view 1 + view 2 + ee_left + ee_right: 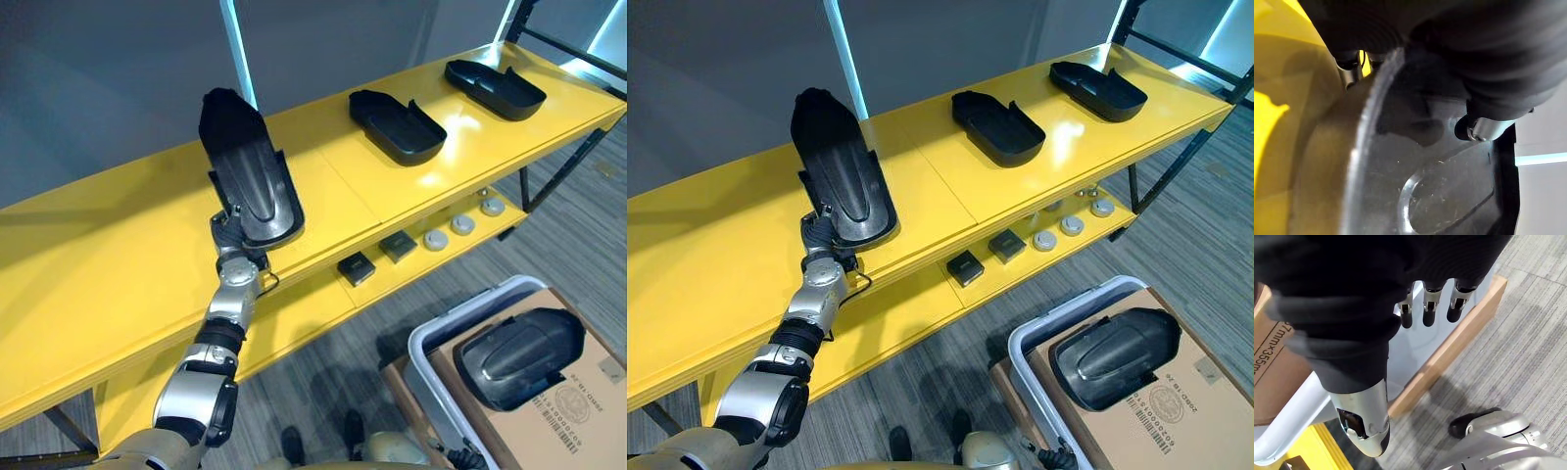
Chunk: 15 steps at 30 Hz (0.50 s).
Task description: Walk over and take plastic housings, then place them on the shelf
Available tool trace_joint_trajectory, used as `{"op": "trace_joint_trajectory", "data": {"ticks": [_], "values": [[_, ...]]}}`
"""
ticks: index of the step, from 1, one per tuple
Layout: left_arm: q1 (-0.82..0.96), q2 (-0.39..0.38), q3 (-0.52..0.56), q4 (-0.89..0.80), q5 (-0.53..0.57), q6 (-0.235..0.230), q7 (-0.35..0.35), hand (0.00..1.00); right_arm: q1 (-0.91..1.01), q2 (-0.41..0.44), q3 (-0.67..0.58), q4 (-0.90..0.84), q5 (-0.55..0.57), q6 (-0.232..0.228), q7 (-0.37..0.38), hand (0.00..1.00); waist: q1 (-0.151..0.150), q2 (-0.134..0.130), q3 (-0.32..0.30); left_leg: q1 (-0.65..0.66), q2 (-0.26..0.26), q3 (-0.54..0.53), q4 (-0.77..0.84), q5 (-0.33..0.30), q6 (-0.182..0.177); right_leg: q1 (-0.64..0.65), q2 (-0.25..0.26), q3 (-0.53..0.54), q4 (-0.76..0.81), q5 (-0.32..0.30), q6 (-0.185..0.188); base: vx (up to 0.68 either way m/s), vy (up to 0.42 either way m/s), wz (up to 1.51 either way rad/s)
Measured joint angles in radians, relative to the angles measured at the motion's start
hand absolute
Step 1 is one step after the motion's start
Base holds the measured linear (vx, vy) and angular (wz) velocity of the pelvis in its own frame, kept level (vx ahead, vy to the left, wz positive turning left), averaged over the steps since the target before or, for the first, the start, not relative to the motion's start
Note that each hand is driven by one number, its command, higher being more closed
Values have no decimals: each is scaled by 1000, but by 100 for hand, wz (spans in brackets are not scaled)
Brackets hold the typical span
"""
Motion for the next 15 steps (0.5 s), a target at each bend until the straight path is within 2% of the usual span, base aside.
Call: {"op": "trace_joint_trajectory", "data": {"ticks": [6,15], "values": [[-1,0,32,0,-60,-12,12,0,0,0,0,1,4,0,0,0,1,0,0,11,-1,-1,0,6,8,15,-1,-2,-4,2,-3,47,17,2],[-1,-4,60,-22,-79,-20,44,0,-1,0,0,0,4,-1,-2,0,2,0,0,11,-2,-3,0,6,8,16,-2,-4,-4,2,-3,2,4,1]]}}
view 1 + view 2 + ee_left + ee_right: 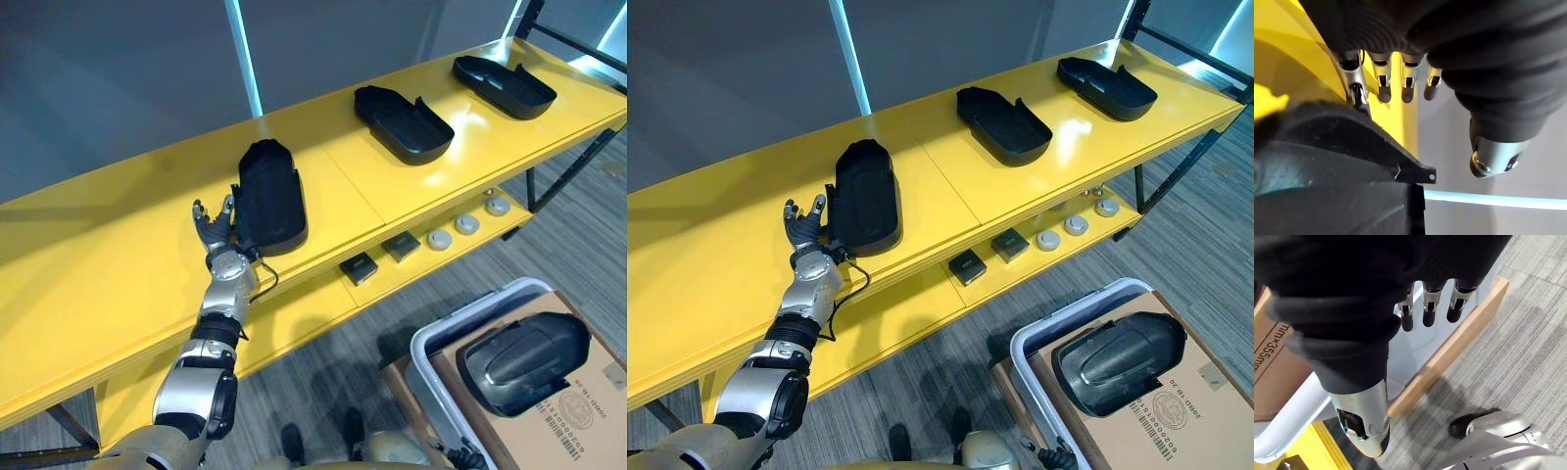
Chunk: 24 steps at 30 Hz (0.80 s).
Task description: Walk over and take plastic housings, then place them on the shelf
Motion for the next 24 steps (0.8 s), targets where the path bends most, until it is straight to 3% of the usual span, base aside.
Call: {"op": "trace_joint_trajectory", "data": {"ticks": [3,5,11,12,18,24], "values": [[39,-4,-36,-155,25,1,14,0,0,0,-1,1,1,-1,-2,0,2,0,0,-2,0,-7,0,0,0,0,-1,-5,0,0,0,-3,10,5],[92,-3,-89,-326,82,-2,17,0,0,-1,-8,1,3,-1,-2,0,4,3,2,-2,-1,-12,0,0,0,6,-2,-13,-3,0,0,11,8,9],[278,-23,-220,-624,279,-3,-27,0,2,3,-36,11,23,-1,4,0,18,10,5,6,-2,-30,0,0,1,28,-2,-29,-20,0,0,18,9,10],[350,-24,-275,-677,359,-4,-52,100,6,0,-39,16,30,-2,6,0,29,13,4,9,-2,-33,0,0,1,33,-1,-30,-22,0,0,15,3,3],[495,-25,-356,-716,548,-9,-123,100,3,-2,-47,35,30,-13,8,0,35,17,3,14,-1,-37,0,0,1,50,1,-39,-40,2,3,-2,6,4],[512,-20,-442,-664,601,-24,-212,100,4,-5,-48,47,30,-15,9,0,53,22,-1,10,1,-37,0,0,1,51,4,-39,-53,3,6,0,0,0]]}}
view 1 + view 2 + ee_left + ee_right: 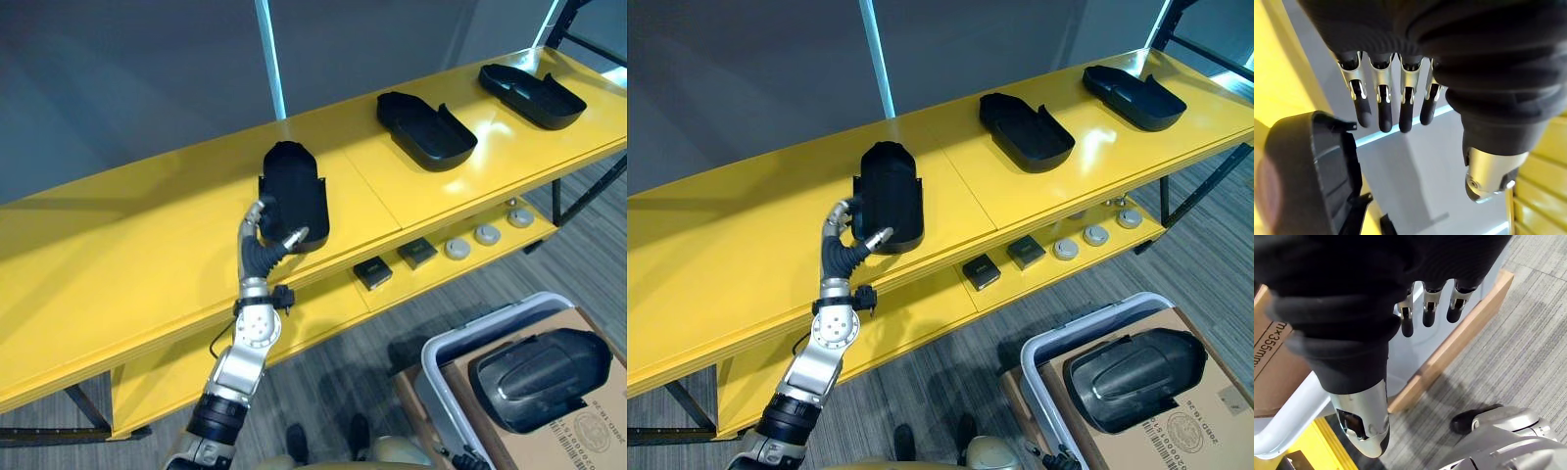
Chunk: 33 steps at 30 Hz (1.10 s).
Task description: Walk over and take plastic housings, then place them on the shelf
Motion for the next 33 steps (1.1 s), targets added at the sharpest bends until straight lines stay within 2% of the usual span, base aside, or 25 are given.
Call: {"op": "trace_joint_trajectory", "data": {"ticks": [2,7,20,33], "values": [[-2,0,-29,60,0,-1,-31,100,-1,0,0,0,0,0,0,0,-2,1,-1,0,0,0,0,0,0,0,1,1,-2,0,0,0,0,0],[-70,-1,-81,183,0,1,-55,100,-2,0,-2,2,0,1,0,0,-6,0,-1,-1,0,3,0,0,0,-1,1,4,-3,0,0,0,0,0],[-257,10,-77,356,40,34,-27,100,-19,3,-5,2,0,-4,-1,0,-56,0,-1,-17,2,36,0,-1,1,-23,5,39,-23,26,-1,6,16,-8],[-415,11,-45,494,38,56,8,100,-29,4,-7,2,0,-4,0,0,-66,1,2,-62,2,59,0,-1,0,-74,5,47,-20,29,0,11,14,-3]]}}
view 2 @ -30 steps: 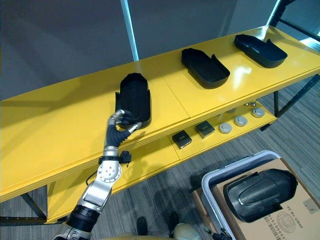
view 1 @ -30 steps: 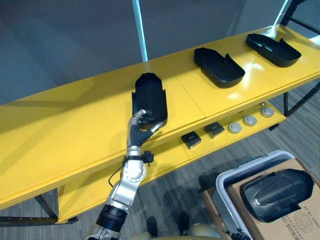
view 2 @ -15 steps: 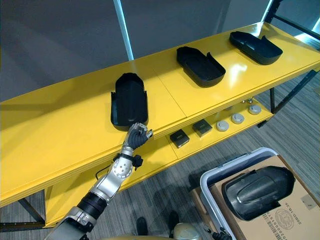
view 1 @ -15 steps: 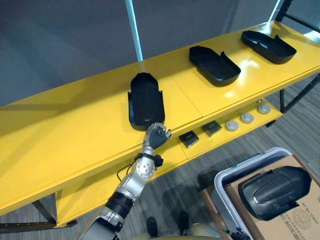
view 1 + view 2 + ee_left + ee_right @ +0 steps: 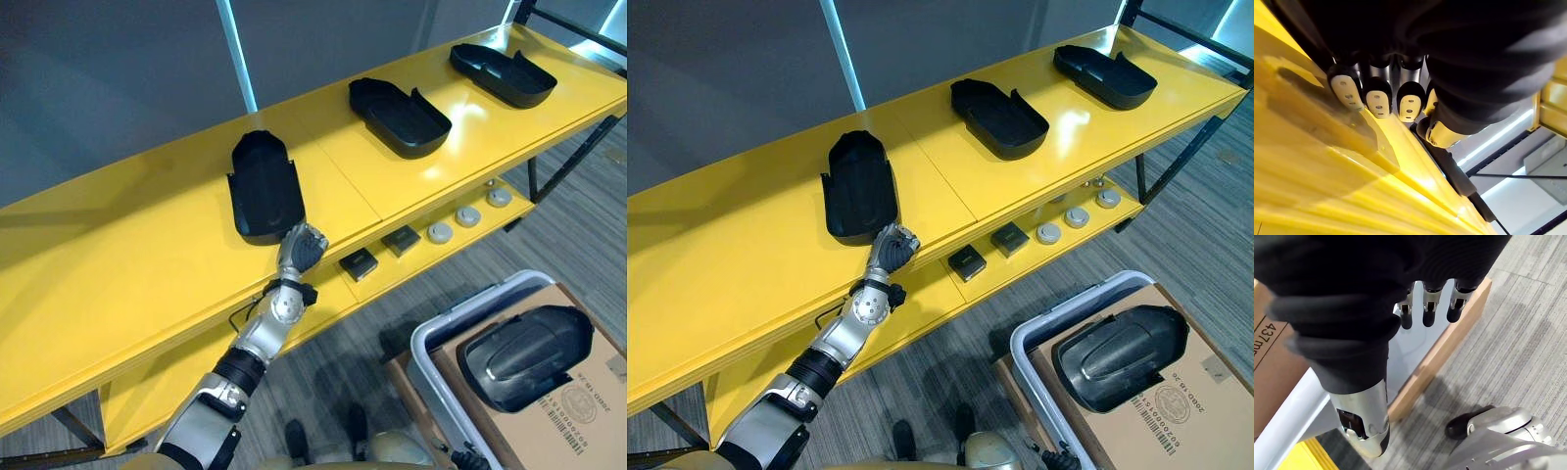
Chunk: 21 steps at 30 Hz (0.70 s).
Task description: Walk over and take plastic housings, then place them on the shelf
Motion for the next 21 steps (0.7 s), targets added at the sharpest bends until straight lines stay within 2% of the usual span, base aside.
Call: {"op": "trace_joint_trajectory", "data": {"ticks": [2,11,14,18,20,21], "values": [[-18,3,24,17,-1,3,4,100,-8,1,0,-1,0,-1,0,0,-17,3,3,-1,0,1,0,0,0,-1,0,1,0,2,-4,36,20,-2],[-79,10,25,39,-21,4,6,100,-21,0,-4,-1,1,-1,0,0,-16,15,13,-18,0,13,0,0,0,-24,0,8,5,3,-5,24,16,-4],[-72,9,23,0,-31,6,5,100,-23,0,-11,-2,1,-2,0,0,-15,17,15,-18,-1,9,0,0,0,-22,-2,3,5,3,-5,7,26,5],[-23,10,10,-250,-74,-3,6,100,-21,1,-22,0,4,-2,0,0,-9,19,16,-10,-4,-9,0,0,0,-8,-5,-5,5,0,-1,5,31,13],[4,9,0,-431,-97,-36,5,100,-14,-2,-24,0,7,-2,0,0,16,24,18,-3,-7,-26,0,0,0,5,-7,-12,5,-2,1,0,32,13],[25,11,7,-500,-101,-49,5,100,-12,-2,-24,0,9,-2,0,0,18,26,18,3,-7,-32,0,0,0,12,-8,-19,5,-4,1,3,33,18]]}}
